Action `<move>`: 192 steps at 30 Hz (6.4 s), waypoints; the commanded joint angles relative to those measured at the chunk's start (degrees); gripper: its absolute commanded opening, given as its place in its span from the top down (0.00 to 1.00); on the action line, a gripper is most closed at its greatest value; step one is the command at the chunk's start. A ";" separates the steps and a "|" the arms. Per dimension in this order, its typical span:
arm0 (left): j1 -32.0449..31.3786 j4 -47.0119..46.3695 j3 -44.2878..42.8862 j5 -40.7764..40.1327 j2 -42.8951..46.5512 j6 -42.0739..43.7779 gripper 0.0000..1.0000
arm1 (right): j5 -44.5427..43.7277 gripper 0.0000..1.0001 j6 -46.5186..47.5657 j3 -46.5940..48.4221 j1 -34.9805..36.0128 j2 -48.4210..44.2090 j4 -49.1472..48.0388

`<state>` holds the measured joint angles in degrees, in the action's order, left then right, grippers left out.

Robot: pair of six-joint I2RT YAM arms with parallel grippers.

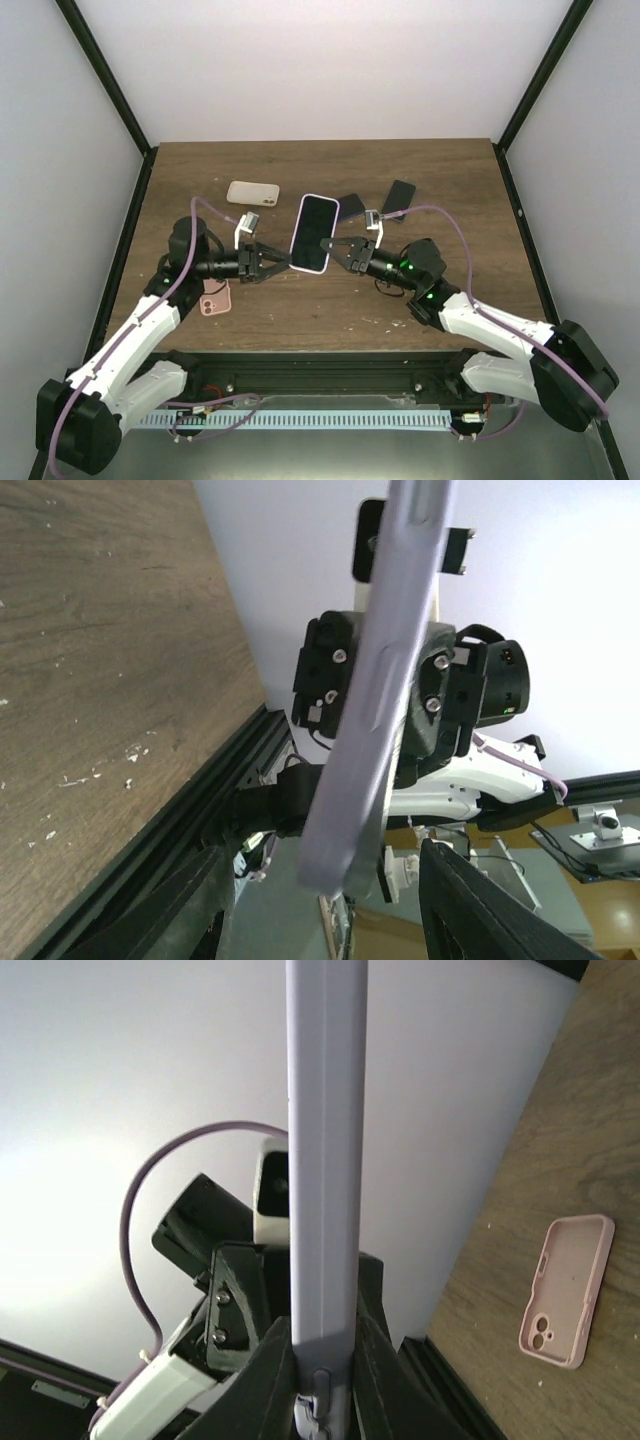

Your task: Put the phone into the phone case

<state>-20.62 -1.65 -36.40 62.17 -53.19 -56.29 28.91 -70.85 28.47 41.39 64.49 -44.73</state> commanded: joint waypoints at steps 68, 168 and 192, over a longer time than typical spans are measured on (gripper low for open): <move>11.57 38.57 -8.17 -43.09 -18.43 23.00 0.15 | 6.92 0.90 33.86 0.41 -28.76 -2.75 54.90; 12.77 19.23 8.27 -30.44 -23.42 17.69 0.32 | -42.34 0.18 46.46 68.06 -27.20 65.32 76.73; 6.86 15.72 4.08 -35.62 -23.81 16.12 0.35 | -31.17 0.42 46.55 37.30 -27.27 42.28 67.37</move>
<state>-13.67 13.37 -31.18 32.36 -76.75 -41.45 -5.32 -23.20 69.17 13.72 110.10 22.24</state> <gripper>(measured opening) 0.664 0.776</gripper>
